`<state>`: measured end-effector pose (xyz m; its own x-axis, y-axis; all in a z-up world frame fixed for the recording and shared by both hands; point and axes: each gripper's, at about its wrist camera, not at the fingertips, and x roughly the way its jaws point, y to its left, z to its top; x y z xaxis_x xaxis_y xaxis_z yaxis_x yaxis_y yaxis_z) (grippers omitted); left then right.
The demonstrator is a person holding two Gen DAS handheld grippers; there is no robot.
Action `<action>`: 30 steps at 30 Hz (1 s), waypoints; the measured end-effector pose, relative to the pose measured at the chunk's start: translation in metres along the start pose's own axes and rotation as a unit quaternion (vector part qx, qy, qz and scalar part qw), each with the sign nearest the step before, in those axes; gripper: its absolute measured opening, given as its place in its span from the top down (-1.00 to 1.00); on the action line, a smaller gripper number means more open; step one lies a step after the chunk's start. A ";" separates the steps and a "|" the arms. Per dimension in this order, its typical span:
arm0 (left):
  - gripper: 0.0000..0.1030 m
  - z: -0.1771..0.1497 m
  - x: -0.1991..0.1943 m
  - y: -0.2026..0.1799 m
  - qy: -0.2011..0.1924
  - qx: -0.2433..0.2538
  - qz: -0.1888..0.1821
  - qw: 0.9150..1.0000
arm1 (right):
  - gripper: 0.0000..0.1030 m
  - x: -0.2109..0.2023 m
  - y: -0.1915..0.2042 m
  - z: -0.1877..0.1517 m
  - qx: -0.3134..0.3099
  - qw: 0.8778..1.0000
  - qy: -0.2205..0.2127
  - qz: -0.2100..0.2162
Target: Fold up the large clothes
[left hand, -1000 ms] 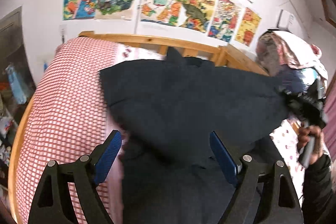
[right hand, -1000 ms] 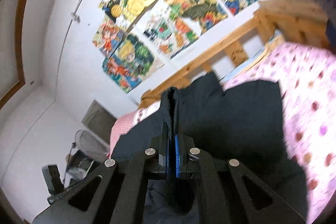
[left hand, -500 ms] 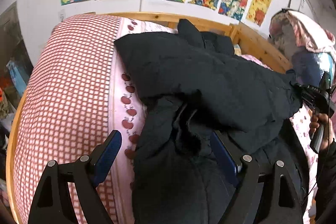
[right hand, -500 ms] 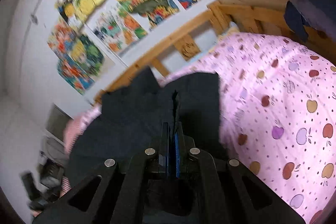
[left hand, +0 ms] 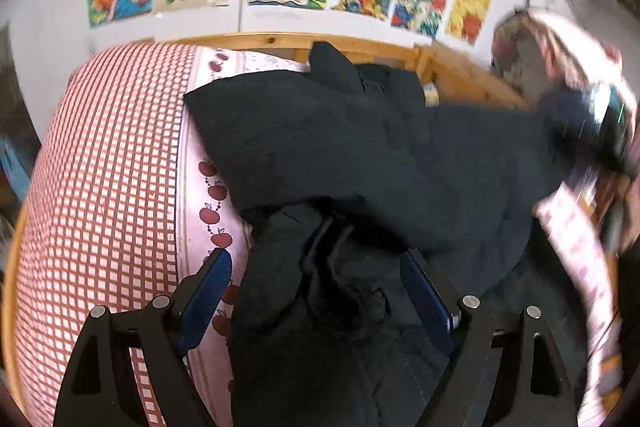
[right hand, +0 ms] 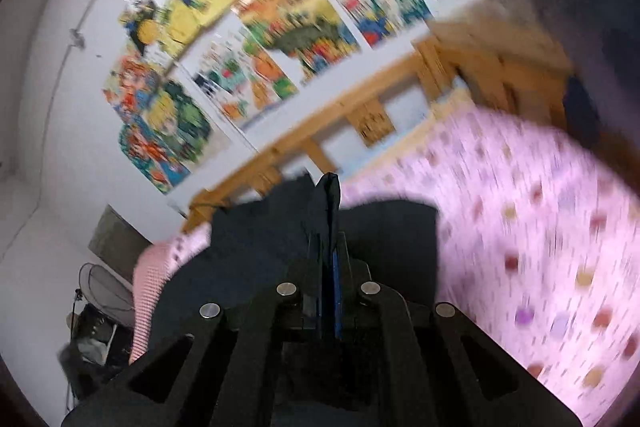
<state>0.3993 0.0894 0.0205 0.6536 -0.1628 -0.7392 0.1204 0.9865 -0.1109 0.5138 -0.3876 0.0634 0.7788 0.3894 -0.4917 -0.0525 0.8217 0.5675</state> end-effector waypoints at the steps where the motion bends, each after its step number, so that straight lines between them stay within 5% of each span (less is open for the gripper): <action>1: -0.65 0.001 0.002 -0.005 0.002 0.012 0.008 1.000 | 0.92 -0.006 0.008 0.008 -0.009 1.000 -0.007 0.004; 6: -0.65 0.009 0.006 -0.014 -0.002 0.015 0.026 1.000 | 0.93 -0.049 0.071 0.070 -0.061 0.997 -0.047 0.025; 12: -0.60 0.013 0.018 -0.005 0.013 -0.007 0.025 1.000 | 0.98 -0.084 0.096 0.098 -0.077 0.993 -0.089 0.026; 15: -0.30 0.012 0.024 0.004 0.018 -0.027 0.033 0.999 | 0.98 -0.066 0.086 0.079 -0.079 0.996 -0.041 0.031; 22: -0.24 0.014 0.044 0.024 0.043 -0.043 0.045 0.997 | 0.98 0.010 0.053 -0.008 -0.089 0.992 0.085 0.022; 24: 0.41 0.016 0.050 0.025 0.048 -0.046 0.030 0.997 | 0.98 0.033 0.046 -0.034 -0.087 0.989 0.120 0.027; 30: 0.76 0.007 0.026 0.023 -0.007 -0.048 0.027 0.998 | 0.98 0.078 0.036 -0.081 -0.102 0.980 0.172 -0.004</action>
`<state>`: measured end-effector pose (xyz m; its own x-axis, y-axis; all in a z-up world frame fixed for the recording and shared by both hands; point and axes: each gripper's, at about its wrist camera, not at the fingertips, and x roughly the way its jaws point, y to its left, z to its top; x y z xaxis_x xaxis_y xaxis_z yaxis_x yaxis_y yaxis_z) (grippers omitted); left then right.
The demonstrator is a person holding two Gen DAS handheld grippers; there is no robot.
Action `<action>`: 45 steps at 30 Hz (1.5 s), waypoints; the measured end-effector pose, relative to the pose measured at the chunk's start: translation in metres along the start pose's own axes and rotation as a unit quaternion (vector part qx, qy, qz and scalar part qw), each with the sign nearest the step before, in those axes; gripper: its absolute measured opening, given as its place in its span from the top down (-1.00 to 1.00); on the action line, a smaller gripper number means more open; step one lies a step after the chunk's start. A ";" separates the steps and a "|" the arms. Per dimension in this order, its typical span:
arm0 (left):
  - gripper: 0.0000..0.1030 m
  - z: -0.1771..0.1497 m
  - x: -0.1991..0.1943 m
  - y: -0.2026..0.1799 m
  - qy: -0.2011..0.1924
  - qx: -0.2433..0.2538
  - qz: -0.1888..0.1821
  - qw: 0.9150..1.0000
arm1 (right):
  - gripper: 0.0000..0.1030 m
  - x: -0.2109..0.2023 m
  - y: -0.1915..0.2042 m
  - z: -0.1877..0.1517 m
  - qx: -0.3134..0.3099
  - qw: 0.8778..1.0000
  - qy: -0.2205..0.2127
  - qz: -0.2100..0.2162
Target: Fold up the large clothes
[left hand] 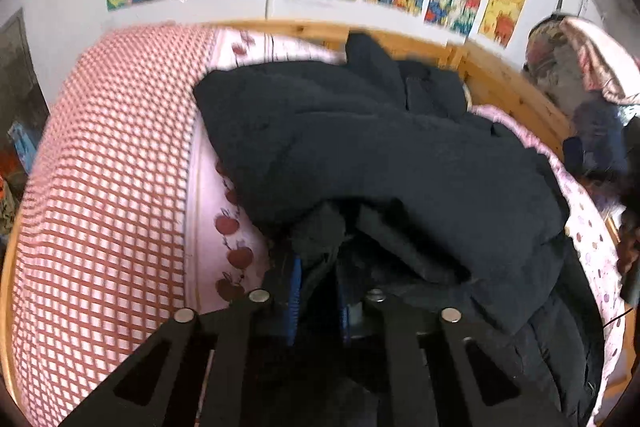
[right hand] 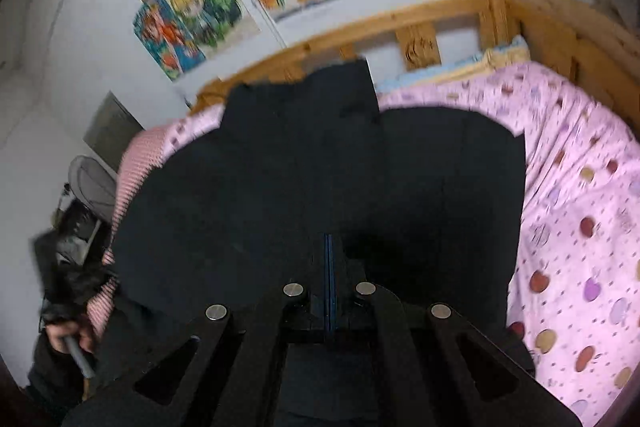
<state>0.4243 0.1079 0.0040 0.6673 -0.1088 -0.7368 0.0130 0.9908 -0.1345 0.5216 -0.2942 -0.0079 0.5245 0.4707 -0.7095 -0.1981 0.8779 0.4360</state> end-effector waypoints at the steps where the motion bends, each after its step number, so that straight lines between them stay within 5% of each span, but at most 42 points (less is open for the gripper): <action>1: 0.77 -0.001 -0.008 0.003 -0.015 -0.007 0.000 1.000 | 0.98 0.006 -0.002 -0.004 0.000 1.000 0.006 -0.005; 5: 0.79 -0.012 -0.019 0.027 -0.040 -0.066 -0.010 0.997 | 0.98 0.032 -0.009 -0.020 -0.001 0.999 0.035 -0.023; 12: 0.80 -0.039 0.010 0.067 -0.010 -0.164 -0.049 0.985 | 0.98 0.063 -0.013 -0.058 -0.009 0.999 0.042 -0.027; 22: 0.81 -0.053 -0.025 0.044 -0.060 -0.095 -0.021 0.993 | 0.98 0.047 -0.015 -0.061 -0.002 0.999 0.041 -0.023; 26: 0.74 -0.045 -0.024 0.046 -0.037 -0.090 -0.005 0.995 | 0.98 0.049 -0.020 -0.063 0.010 0.999 0.037 -0.017; 31: 0.44 -0.030 -0.021 0.038 -0.030 -0.052 0.029 0.998 | 0.98 0.042 -0.009 -0.054 -0.010 0.999 0.033 -0.035; 33: 0.09 -0.026 -0.021 0.037 -0.036 -0.042 0.029 0.998 | 0.98 0.039 -0.009 -0.050 -0.007 0.999 0.031 -0.033; 37: 0.03 -0.017 -0.021 0.028 -0.061 0.007 0.034 0.998 | 0.98 0.040 -0.015 -0.052 -0.003 0.999 0.035 -0.032; 38: 0.04 -0.017 -0.019 0.025 -0.060 0.019 0.033 0.997 | 0.98 0.041 -0.014 -0.052 -0.003 0.999 0.035 -0.033; 41: 0.79 -0.011 -0.014 0.021 -0.052 0.032 0.023 0.998 | 0.98 0.042 -0.009 -0.051 -0.009 0.999 0.033 -0.040; 45: 0.83 -0.016 -0.024 0.032 -0.073 -0.008 0.022 0.997 | 0.98 0.039 -0.009 -0.052 -0.013 0.998 0.031 -0.047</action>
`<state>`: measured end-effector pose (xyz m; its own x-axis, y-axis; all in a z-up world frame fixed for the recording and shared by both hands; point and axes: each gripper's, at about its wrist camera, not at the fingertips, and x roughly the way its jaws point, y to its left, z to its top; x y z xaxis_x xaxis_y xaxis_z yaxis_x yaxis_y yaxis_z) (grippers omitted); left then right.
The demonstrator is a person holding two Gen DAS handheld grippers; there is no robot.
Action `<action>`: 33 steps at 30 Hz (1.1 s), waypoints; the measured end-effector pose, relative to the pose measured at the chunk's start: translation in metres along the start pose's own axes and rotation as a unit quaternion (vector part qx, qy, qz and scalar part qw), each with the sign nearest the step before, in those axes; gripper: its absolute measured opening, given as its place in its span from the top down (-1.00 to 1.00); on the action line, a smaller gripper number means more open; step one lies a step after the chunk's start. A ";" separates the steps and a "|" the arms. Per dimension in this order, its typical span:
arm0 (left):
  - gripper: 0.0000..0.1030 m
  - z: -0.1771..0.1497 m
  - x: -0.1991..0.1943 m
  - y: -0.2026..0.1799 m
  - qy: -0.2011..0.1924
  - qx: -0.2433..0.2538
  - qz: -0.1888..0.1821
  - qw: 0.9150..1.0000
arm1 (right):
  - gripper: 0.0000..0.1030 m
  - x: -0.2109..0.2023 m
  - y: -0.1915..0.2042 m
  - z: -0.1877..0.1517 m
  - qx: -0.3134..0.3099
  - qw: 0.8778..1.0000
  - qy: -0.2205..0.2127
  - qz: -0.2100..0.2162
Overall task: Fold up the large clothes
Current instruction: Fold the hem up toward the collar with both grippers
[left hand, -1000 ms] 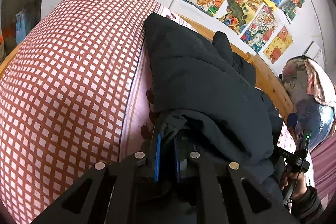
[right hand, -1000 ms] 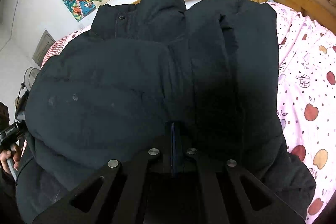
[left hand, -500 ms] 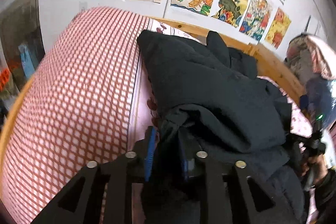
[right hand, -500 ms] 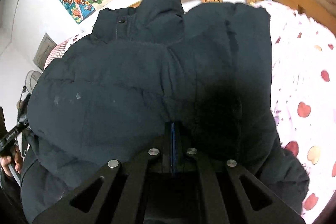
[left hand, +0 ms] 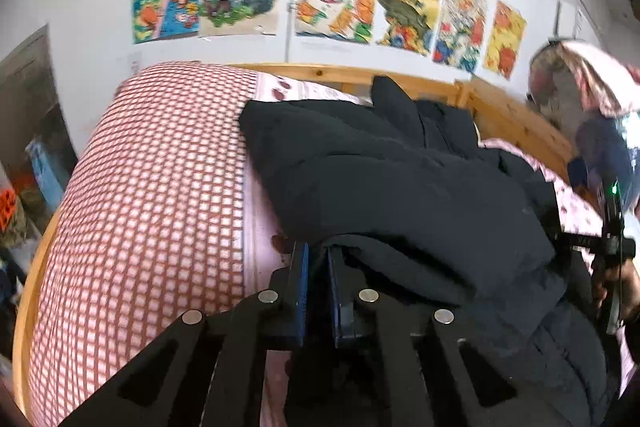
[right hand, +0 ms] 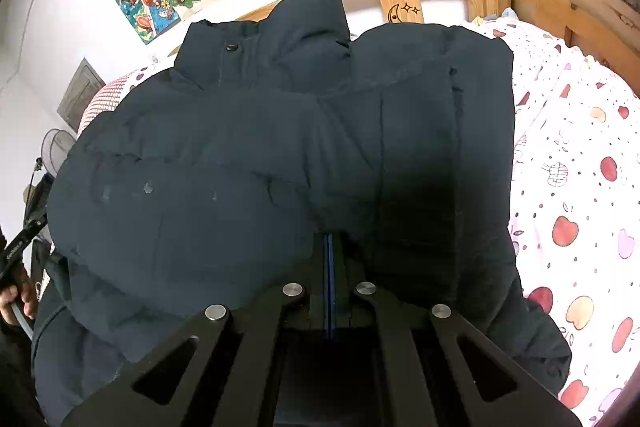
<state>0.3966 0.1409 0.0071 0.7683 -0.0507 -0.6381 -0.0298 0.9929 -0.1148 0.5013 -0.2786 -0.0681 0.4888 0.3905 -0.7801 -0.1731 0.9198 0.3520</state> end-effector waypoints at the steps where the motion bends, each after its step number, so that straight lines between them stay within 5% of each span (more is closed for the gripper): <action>1: 0.84 -0.004 -0.004 0.005 -0.003 -0.017 -0.004 1.000 | 0.98 0.001 -0.001 -0.001 0.002 1.000 0.001 0.002; 11: 0.85 -0.044 0.023 0.042 0.038 -0.139 -0.017 0.989 | 0.98 0.021 -0.007 -0.019 0.005 1.000 0.006 0.014; 17: 0.86 -0.052 -0.007 0.005 -0.025 -0.058 0.023 0.998 | 0.98 0.026 -0.010 -0.028 0.004 1.000 -0.005 0.005; 21: 0.84 -0.047 0.007 0.009 0.020 -0.064 0.026 0.997 | 0.98 0.024 -0.010 -0.025 0.000 1.000 -0.007 0.002; 24: 0.63 -0.043 0.009 0.017 0.027 -0.085 0.015 0.996 | 0.98 0.020 -0.012 -0.025 0.007 1.000 -0.016 0.014; 27: 0.04 -0.044 -0.003 0.024 0.013 -0.097 0.037 0.995 | 0.98 0.020 -0.019 -0.025 0.021 0.999 -0.019 0.031; 33: -0.17 -0.036 -0.022 0.017 -0.017 -0.072 0.028 0.997 | 0.98 0.022 -0.014 -0.030 0.020 0.999 -0.026 0.028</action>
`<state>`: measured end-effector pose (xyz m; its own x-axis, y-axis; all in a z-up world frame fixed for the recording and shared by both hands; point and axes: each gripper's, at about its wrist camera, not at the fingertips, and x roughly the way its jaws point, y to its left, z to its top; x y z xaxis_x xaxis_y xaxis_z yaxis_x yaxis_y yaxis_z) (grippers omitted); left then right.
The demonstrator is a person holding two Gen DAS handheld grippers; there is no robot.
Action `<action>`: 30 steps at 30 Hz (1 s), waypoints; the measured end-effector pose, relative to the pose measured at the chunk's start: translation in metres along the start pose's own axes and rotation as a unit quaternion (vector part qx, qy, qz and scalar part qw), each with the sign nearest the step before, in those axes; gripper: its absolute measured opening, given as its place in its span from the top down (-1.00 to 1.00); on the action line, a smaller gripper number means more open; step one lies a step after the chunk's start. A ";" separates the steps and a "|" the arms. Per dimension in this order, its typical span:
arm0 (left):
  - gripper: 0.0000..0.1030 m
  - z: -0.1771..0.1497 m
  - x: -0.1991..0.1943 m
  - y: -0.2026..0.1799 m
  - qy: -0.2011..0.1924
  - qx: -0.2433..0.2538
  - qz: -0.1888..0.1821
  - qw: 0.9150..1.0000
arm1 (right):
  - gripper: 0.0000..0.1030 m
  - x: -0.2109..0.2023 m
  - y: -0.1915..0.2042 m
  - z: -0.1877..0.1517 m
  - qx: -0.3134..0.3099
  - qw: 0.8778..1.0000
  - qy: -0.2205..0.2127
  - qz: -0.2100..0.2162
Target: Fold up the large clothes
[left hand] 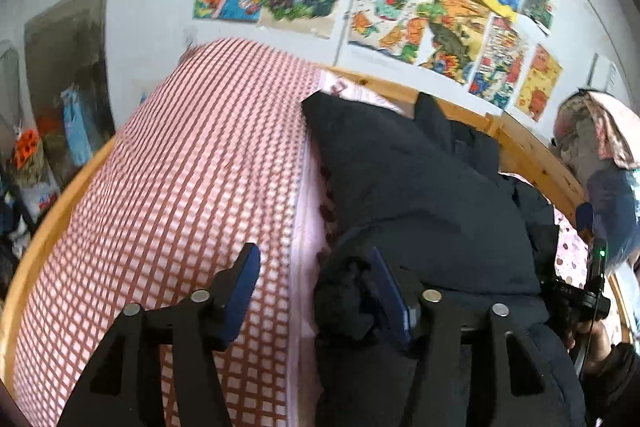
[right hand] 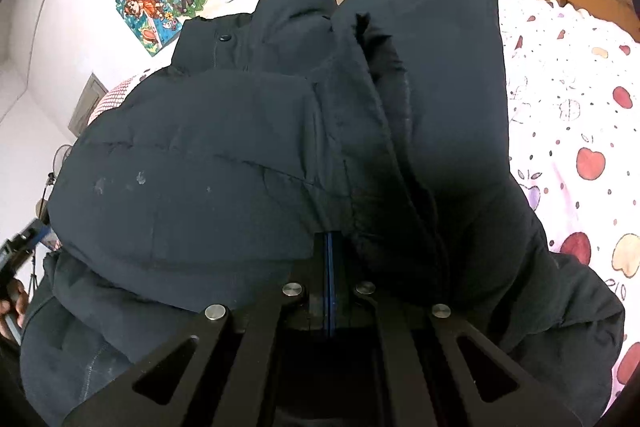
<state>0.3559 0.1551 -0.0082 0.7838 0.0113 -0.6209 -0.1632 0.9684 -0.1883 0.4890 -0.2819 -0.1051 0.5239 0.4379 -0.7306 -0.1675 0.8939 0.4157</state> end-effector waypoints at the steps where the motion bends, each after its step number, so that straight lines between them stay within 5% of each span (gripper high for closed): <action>1: -0.22 0.003 -0.001 -0.007 -0.002 0.012 -0.008 1.000 | 0.98 -0.001 0.002 0.001 -0.003 1.000 -0.001 -0.003; 3: -0.39 0.008 0.001 -0.019 -0.004 0.030 -0.020 0.999 | 0.98 -0.004 0.006 0.003 -0.006 1.000 0.000 -0.011; 7: -0.39 0.027 0.018 -0.057 0.007 0.069 -0.053 0.996 | 0.86 -0.016 0.012 0.011 -0.014 1.000 0.005 -0.023; 14: -0.39 0.041 0.073 -0.105 0.085 0.126 -0.031 0.988 | -0.15 -0.038 0.030 0.033 -0.065 0.997 0.003 -0.028; 21: -0.49 0.030 0.113 -0.104 0.154 0.152 0.000 0.976 | -0.30 -0.049 0.018 0.076 -0.072 0.996 -0.014 -0.052; 30: -0.55 0.108 0.118 -0.110 0.069 0.085 -0.046 0.993 | -0.45 -0.011 0.021 0.174 -0.007 0.999 -0.048 -0.019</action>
<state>0.5312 0.0772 0.0215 0.6997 -0.1009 -0.7073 0.0179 0.9921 -0.1238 0.6252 -0.2845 0.0062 0.6077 0.3932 -0.6900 -0.1581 0.9114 0.3800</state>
